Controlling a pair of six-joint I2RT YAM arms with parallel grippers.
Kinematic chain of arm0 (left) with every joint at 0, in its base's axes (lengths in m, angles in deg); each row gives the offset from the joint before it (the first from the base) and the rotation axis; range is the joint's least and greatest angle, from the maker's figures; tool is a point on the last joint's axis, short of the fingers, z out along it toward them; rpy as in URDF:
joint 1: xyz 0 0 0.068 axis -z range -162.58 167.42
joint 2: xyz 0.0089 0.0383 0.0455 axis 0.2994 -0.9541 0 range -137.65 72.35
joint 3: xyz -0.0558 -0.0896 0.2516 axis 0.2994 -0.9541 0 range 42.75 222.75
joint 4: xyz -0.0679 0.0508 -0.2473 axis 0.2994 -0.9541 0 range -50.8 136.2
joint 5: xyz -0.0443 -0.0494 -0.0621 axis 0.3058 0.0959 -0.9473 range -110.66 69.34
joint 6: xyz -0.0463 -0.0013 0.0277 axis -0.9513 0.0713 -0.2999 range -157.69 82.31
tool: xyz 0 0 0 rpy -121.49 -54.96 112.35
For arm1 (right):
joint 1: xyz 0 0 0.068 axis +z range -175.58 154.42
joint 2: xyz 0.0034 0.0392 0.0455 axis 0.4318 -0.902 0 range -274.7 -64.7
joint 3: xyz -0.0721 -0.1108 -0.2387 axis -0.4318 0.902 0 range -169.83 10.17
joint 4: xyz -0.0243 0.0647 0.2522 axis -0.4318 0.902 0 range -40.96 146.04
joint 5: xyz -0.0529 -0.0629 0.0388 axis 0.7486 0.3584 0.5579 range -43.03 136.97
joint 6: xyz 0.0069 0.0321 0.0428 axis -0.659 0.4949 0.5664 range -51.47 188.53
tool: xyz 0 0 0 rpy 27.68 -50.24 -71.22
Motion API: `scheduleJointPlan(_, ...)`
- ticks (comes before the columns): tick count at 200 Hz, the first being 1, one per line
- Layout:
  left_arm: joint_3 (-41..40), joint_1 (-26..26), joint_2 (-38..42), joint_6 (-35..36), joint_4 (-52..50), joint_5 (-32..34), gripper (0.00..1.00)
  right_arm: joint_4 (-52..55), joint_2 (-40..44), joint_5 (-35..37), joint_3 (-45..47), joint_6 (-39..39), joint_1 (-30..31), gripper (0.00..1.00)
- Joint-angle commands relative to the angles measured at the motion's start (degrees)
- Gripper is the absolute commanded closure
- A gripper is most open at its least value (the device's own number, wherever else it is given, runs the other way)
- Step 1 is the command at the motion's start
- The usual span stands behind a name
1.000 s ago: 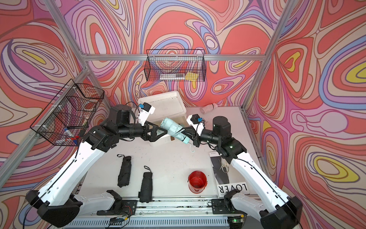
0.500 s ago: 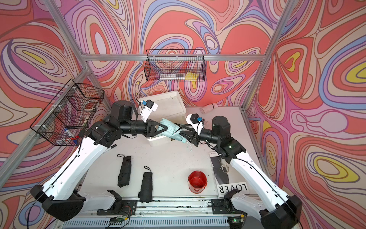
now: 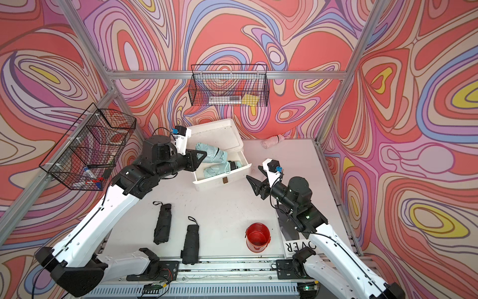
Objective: Place the umbrella in the drawer by color
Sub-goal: Place the umbrella in the drawer.
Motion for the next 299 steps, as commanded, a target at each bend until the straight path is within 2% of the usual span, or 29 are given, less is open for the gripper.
scheduleJointPlan(1, -0.35, 0.54, -2.88, -4.28, 6.98, -1.09, 1.0, -1.88, 1.54, 0.68, 1.37, 2.78, 0.29, 0.32)
scheduleJointPlan(28, -0.74, 3.47, -5.77, -3.7, 6.08, 0.82, 1.0, -2.32, 2.39, 0.14, 1.85, 3.36, 0.31, 0.32)
scheduleJointPlan(52, 0.98, 6.59, -8.11, -1.6, 1.03, 6.4, 1.0, -2.04, 2.62, -0.38, 1.65, 3.43, 0.29, 0.32)
scheduleJointPlan(83, -1.03, 6.85, -8.57, -1.92, -1.85, 9.75, 1.0, -1.41, 2.19, 0.34, 1.54, 3.35, 0.31, 0.32)
scheduleJointPlan(107, -0.46, 6.85, -10.61, 0.01, -6.97, 17.03, 1.0, -0.89, 1.66, 0.67, 1.11, 3.34, 0.29, 0.32)
scheduleJointPlan(152, -0.92, 5.97, -11.11, 7.82, -5.45, 33.06, 1.0, -0.51, 1.48, 0.93, 0.85, 3.21, 0.3, 0.31)
scheduleJointPlan(166, -0.05, 5.06, -11.07, 9.0, -2.85, 30.22, 1.0, -0.37, 1.39, 1.1, 0.84, 3.1, 0.3, 0.32)
scheduleJointPlan(182, 1.09, 5.01, -10.9, 9.21, 0.34, 23.43, 1.0, 0.06, 1.39, 1.09, 0.69, 3.11, 0.31, 0.31)
scheduleJointPlan(205, 2.21, 5.03, -10.32, 6.08, 3.16, 13.45, 1.0, 0.56, 1.73, 1.02, 0.68, 3.04, 0.29, 0.31)
scheduleJointPlan(223, 1.53, 5.18, -8.64, 3.34, 4.95, 9.55, 1.0, 0.59, 1.83, 0.85, 0.82, 2.96, 0.31, 0.31)
scheduleJointPlan(246, -2.42, 5.97, -5.26, 0.5, 8.37, 8.27, 1.0, 0.74, 1.66, 0.26, 0.54, 3.05, 0.3, 0.31)
scheduleJointPlan(281, -11.62, 8.01, -2.54, -4.4, 12.36, 11.46, 1.0, 0.76, 1.4, 0.06, 0.41, 3.56, 0.35, 0.31)
scheduleJointPlan(299, -13.43, 8.08, -3.82, -6.23, 11.67, 12.92, 1.0, 1.4, 0.97, 0.05, -0.05, 4.08, 0.34, 0.31)
